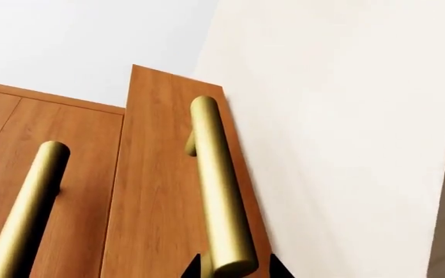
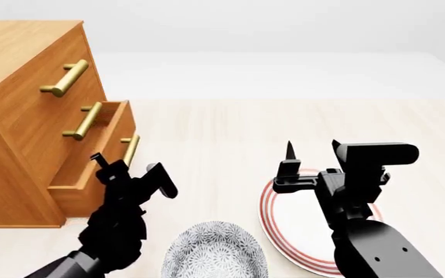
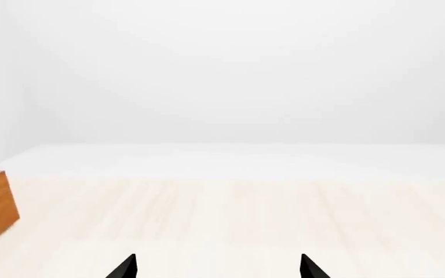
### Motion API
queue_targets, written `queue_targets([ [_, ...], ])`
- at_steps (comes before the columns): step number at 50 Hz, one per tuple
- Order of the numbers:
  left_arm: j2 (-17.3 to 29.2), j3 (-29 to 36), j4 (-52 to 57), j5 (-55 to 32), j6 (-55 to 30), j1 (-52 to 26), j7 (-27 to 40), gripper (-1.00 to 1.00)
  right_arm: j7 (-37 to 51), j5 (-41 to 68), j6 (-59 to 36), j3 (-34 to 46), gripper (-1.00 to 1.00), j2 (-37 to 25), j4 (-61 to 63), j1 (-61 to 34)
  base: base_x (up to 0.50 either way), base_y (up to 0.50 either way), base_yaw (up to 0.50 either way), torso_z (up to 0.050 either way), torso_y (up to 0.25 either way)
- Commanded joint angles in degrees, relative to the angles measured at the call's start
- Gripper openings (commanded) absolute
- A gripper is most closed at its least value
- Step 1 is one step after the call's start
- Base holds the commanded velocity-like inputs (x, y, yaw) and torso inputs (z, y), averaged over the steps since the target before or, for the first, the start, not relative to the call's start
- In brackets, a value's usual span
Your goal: Open the bottom drawer of the cabinet.
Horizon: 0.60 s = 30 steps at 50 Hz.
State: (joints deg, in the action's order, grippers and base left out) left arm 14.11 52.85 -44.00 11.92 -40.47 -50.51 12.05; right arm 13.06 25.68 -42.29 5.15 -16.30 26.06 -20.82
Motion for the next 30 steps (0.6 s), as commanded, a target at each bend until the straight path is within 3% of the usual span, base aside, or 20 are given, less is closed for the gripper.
queue_targets([
  [1,-0.58,0.43,1.53,4.13,-0.4,-1.12,2.67,-1.0,0.22,0.25,0.33,0.07,1.0,-0.25,-0.05,0.22,0.0,0.0,0.0,0.0,0.0],
  [30,-0.37,1.88,8.17,4.89,-3.21,-0.15,1.03,-1.0,0.8,1.0,0.63,0.13,1.0,-0.85,-0.07,0.31,0.0,0.0,0.0,0.001,0.004],
])
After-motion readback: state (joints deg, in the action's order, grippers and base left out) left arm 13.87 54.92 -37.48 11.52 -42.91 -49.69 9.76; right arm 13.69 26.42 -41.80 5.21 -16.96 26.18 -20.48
